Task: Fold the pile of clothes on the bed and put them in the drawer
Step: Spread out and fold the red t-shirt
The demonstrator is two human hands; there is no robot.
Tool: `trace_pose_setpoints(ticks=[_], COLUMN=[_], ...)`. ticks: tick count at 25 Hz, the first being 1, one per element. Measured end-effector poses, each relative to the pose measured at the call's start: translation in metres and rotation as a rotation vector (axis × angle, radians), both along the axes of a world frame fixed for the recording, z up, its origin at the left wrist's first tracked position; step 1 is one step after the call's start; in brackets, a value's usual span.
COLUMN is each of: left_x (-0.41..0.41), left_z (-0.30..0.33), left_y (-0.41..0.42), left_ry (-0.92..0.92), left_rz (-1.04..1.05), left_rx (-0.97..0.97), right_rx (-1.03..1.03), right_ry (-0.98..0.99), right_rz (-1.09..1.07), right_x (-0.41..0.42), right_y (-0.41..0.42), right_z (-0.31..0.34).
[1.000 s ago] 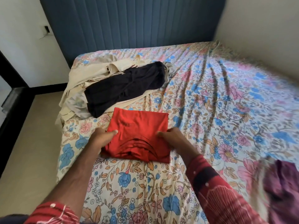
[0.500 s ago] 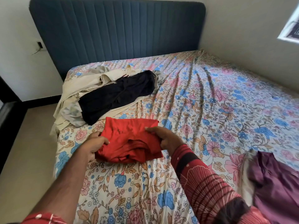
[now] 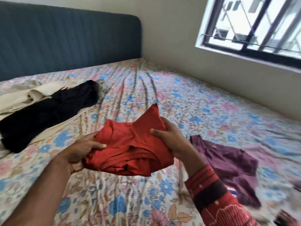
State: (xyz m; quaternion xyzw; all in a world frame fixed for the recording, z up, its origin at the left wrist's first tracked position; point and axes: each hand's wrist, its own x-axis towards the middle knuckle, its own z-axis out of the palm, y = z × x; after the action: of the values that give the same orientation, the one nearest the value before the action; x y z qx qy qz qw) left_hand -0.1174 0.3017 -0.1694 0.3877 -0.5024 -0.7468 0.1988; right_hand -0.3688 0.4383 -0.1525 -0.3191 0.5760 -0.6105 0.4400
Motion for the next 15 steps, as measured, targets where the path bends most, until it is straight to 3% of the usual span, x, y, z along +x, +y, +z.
trace_pose_setpoints(ticks=[5, 9, 15], left_x=[-0.095, -0.125, -0.121], left_z=[0.012, 0.013, 0.003], left_y=[0.051, 0.069, 0.059], left_ry=[0.086, 0.089, 0.051], left_rz=[-0.172, -0.142, -0.1], left_rx=[-0.066, -0.056, 0.053], right_rx=[-0.036, -0.053, -0.021], right_ry=[0.064, 0.008, 0.03], right_rz=[-0.207, -0.338, -0.275], right_x=[-0.066, -0.108, -0.113], right_y=[0.076, 0.102, 0.097], right_z=[0.032, 0.032, 0.014])
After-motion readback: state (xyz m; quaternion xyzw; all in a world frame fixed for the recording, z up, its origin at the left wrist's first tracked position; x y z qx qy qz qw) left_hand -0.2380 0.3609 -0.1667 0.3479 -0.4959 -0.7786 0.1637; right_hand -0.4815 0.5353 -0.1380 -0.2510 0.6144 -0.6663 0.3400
